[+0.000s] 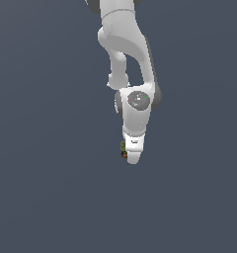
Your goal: Pick up the object and move it to a goal position.
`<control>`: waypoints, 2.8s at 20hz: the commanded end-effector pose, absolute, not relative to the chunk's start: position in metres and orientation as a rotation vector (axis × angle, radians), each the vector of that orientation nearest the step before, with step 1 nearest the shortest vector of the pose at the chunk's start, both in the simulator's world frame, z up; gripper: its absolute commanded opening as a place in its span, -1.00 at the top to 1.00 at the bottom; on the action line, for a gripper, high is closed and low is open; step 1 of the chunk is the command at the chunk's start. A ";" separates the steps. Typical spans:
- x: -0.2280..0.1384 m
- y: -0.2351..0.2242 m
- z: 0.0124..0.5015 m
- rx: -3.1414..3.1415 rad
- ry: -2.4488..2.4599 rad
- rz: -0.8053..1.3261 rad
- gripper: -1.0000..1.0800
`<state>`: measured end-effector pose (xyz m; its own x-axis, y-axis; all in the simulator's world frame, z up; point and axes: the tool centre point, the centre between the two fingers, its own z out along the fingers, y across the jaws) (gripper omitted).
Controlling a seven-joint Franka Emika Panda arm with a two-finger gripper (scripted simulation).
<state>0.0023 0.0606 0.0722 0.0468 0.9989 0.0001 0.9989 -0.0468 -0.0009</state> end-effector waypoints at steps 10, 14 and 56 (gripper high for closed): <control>0.003 0.061 0.058 -2.272 -2.170 0.000 1.00; 0.003 0.061 0.058 -2.272 -2.170 0.000 1.00; 0.127 0.178 0.139 -2.273 -2.168 0.000 1.00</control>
